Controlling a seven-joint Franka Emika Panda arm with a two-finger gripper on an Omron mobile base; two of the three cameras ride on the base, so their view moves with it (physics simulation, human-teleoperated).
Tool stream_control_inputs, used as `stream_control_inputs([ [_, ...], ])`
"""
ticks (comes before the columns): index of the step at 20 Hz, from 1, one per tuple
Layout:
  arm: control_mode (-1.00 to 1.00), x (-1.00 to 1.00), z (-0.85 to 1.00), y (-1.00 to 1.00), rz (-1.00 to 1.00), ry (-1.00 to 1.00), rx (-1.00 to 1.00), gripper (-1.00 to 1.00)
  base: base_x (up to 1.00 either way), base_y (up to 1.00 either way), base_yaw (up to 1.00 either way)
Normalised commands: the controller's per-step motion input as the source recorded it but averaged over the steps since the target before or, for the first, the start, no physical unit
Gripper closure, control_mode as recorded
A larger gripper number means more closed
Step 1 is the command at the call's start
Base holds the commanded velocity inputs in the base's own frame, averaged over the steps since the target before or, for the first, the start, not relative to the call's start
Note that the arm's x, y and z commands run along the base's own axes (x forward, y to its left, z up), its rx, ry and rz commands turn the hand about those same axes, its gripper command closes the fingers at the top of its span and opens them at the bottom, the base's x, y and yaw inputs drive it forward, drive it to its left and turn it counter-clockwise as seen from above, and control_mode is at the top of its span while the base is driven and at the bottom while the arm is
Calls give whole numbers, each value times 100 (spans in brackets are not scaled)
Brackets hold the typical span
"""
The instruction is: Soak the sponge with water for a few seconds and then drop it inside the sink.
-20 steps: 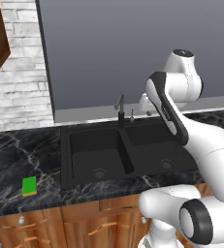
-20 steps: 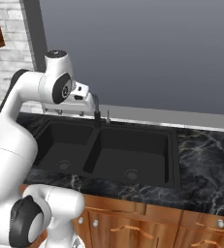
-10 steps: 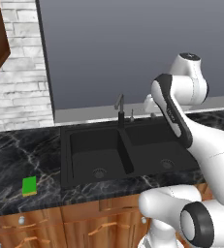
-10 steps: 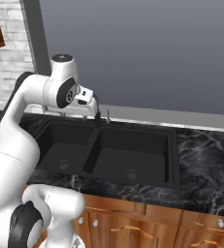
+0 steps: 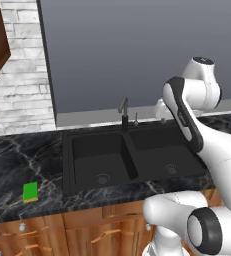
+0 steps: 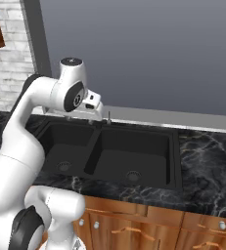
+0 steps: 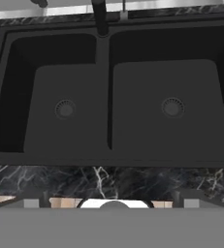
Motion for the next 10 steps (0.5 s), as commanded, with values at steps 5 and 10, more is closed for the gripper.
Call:
stream_control_inputs([
  [5,-100,4,-26,-6,0,-5,0,-100,0,0,0],
  [10,-100,3,-17,-12,0,-22,1,-100,0,0,0],
])
